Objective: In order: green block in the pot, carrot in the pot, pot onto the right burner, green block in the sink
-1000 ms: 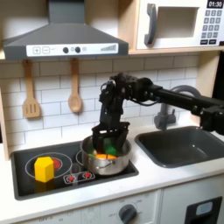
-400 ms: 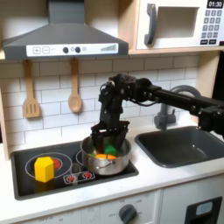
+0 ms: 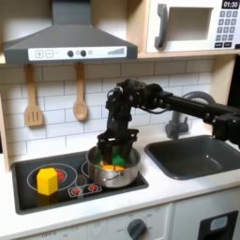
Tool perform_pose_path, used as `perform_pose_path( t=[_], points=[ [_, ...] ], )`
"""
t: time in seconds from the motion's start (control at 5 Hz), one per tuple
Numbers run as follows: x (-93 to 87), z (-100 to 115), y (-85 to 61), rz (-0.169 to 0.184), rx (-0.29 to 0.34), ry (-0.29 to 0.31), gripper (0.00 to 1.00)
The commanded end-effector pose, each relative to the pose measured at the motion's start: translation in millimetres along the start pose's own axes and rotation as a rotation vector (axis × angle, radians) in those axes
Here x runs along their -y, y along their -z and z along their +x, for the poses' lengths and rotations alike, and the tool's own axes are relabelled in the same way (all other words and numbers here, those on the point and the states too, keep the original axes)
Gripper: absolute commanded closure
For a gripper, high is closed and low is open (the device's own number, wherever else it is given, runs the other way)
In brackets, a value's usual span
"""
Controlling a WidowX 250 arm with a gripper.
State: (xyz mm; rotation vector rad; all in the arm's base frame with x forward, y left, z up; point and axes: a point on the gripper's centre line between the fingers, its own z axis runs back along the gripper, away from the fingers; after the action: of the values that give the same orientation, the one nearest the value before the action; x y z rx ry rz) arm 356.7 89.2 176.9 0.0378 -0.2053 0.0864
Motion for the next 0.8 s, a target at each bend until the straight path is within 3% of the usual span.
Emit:
perform_pose_path(
  t=[0.0,0.2,0.6],
  points=[
    [-1.2,-3.5,4.5,0.002,-0.005,-0.006,0.08],
    [-0.4,-5.5,10.1,0.001,-0.018,-0.009,0.01],
    [0.6,-5.2,11.5,0.003,-0.019,-0.005,0.07]
  ],
)
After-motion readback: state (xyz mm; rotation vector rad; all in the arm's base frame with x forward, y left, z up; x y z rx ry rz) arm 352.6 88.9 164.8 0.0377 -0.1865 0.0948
